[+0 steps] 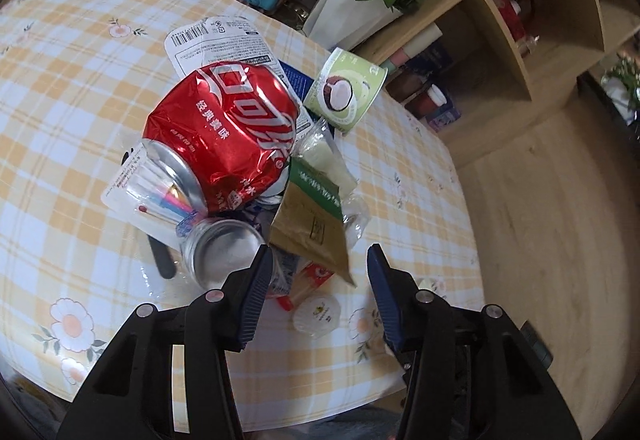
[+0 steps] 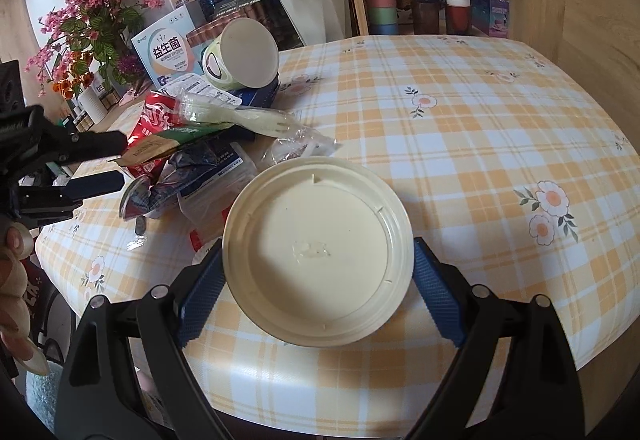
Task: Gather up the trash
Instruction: 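Lift the white lid with the right tool while the left tool grasps the green snack packet, then carry lid and packet over the brown bin and open both tools to drop them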
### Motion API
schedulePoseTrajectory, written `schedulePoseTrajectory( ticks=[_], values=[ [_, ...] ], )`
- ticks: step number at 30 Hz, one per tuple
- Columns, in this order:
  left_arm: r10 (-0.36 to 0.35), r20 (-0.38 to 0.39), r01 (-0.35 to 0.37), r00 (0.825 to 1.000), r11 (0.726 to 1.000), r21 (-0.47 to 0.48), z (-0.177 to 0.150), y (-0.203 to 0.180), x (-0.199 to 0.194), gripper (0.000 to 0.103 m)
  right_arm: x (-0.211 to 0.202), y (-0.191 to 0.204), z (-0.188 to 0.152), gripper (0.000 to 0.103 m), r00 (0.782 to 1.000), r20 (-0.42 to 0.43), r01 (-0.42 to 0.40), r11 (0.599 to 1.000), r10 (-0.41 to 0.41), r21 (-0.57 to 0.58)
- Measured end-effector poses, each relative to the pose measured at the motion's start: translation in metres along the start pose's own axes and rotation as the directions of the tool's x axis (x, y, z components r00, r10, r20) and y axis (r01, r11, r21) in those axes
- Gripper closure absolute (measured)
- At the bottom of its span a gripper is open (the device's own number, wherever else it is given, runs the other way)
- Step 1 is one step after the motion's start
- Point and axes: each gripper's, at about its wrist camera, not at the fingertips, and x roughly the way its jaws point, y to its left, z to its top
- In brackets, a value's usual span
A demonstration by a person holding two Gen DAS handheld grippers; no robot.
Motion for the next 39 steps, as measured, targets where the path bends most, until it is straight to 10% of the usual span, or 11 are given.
schedulePoseTrajectory(
  ticks=[9,17,39],
  values=[
    [-0.05,-0.012,0.049,0.999,0.995,-0.092,0.011,0.003,0.016,0.06,-0.004,0.0,0.003,0.016,1.0,0.006,-0.01,1.0,0.01,0.015],
    [0.007,-0.068,-0.013,0.998,0.996,-0.083,0.015,0.003,0.028,0.099,-0.015,0.005,0.003,0.015,1.0,0.011,-0.027,1.0,0.027,0.003],
    [0.065,0.071,-0.076,0.995,0.984,0.161,-0.029,-0.024,-0.075,0.101,-0.052,0.029,0.0,0.015,0.998,0.039,-0.044,0.999,0.044,0.0]
  ],
)
